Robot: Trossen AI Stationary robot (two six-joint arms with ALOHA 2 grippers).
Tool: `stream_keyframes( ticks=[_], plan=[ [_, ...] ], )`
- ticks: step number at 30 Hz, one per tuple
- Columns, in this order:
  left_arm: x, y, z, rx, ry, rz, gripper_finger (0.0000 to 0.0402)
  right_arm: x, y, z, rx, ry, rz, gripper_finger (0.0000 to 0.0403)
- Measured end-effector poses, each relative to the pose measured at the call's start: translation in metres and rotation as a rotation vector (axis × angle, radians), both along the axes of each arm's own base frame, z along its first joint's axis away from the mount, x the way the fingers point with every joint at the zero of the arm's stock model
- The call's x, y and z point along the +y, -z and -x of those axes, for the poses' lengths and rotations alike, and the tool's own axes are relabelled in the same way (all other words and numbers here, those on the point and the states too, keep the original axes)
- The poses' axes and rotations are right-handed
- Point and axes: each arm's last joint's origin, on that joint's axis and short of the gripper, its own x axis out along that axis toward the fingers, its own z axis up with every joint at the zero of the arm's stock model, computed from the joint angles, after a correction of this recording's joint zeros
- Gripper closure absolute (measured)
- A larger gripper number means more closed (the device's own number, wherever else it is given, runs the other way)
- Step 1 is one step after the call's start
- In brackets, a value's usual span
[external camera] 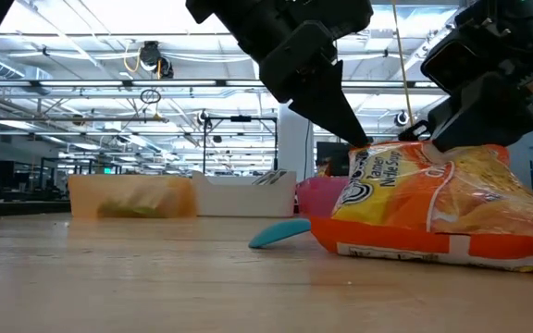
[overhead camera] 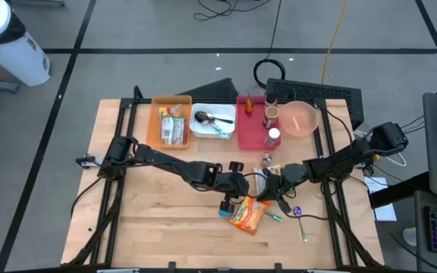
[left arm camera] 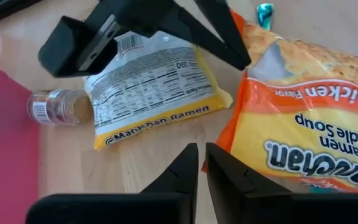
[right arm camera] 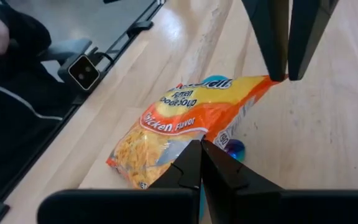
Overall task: Pick & Place Food Item
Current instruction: Put the orange noodle pack into the orange bin
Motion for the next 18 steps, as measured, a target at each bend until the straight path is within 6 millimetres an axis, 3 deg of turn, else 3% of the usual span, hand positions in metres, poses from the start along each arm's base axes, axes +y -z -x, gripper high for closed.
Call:
stream_keyframes(
  ticks=[7,13,18],
  plan=[
    [0.001,-0.020,0.006,-0.033,0.000,0.035,0.0317,0.000,-0.003,-0.005,-0.005,-0.012,0.037,0.0403],
    [0.012,-0.050,0.013,-0.055,0.116,0.310,0.0250,0.002,-0.012,-0.013,0.009,-0.026,0.084,0.0403],
    [0.024,-0.051,0.013,-0.037,0.071,0.368,0.0201,0.005,-0.026,-0.026,0.037,-0.050,0.148,0.0403]
  ],
)
